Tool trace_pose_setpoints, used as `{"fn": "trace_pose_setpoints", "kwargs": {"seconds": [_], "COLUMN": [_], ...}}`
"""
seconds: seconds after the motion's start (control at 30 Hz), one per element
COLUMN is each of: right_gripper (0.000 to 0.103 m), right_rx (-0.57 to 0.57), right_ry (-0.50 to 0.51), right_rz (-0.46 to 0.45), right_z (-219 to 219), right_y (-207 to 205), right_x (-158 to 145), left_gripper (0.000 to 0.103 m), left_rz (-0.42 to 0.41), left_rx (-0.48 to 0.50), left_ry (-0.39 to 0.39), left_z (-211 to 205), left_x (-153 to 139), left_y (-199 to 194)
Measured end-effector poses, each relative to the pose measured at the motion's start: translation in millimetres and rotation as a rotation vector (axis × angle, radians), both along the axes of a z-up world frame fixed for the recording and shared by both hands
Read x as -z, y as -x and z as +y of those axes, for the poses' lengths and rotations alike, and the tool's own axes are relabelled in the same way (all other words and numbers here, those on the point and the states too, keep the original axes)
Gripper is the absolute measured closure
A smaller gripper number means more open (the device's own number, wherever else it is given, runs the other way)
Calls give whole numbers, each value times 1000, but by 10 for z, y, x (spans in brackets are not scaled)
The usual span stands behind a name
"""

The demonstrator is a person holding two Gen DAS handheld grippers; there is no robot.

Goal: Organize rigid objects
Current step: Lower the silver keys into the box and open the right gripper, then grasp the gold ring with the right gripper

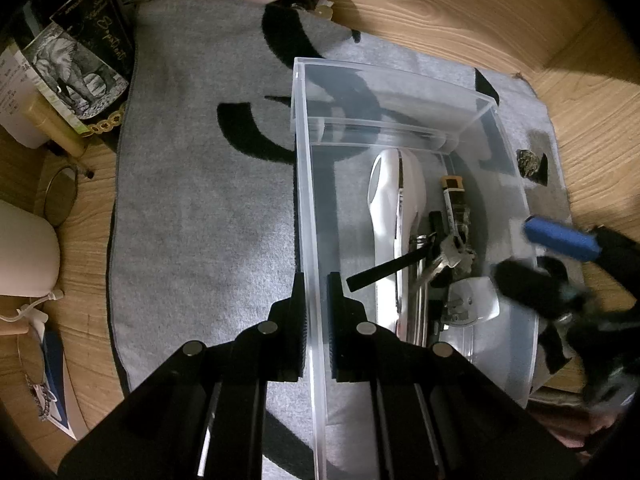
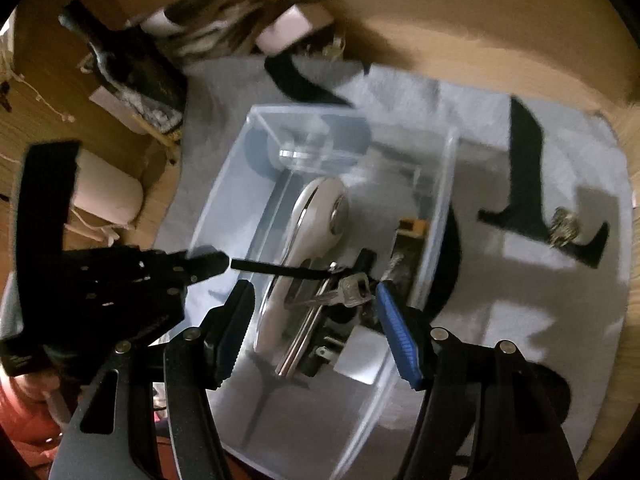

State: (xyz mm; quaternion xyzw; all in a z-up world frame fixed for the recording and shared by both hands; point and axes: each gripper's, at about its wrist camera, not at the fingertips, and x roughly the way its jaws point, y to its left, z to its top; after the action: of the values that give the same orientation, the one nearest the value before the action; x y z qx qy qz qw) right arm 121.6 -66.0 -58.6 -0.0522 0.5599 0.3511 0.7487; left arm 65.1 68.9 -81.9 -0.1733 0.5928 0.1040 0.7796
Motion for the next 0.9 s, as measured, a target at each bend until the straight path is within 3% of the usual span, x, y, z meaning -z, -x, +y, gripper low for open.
{"fn": "trace_pose_setpoints", "kwargs": {"seconds": [0.3,0.67,0.9], "right_gripper": [42,42,42], "right_rx": [167,410,447], "right_ry": [-3,77,107], "right_rz": [-108,-84,-63], "right_z": [-547,-1205,-1272], "right_y": [-234,-732,-953], "right_x": [-251,128,388], "left_gripper": [97,97,97], "left_rz": [10,24,37], "left_rx": [-9,-35,-58], "left_ry": [3,14,23], "left_z": [8,18,36], "left_x": [-1,7,11], "left_y": [-10,-26,-30]}}
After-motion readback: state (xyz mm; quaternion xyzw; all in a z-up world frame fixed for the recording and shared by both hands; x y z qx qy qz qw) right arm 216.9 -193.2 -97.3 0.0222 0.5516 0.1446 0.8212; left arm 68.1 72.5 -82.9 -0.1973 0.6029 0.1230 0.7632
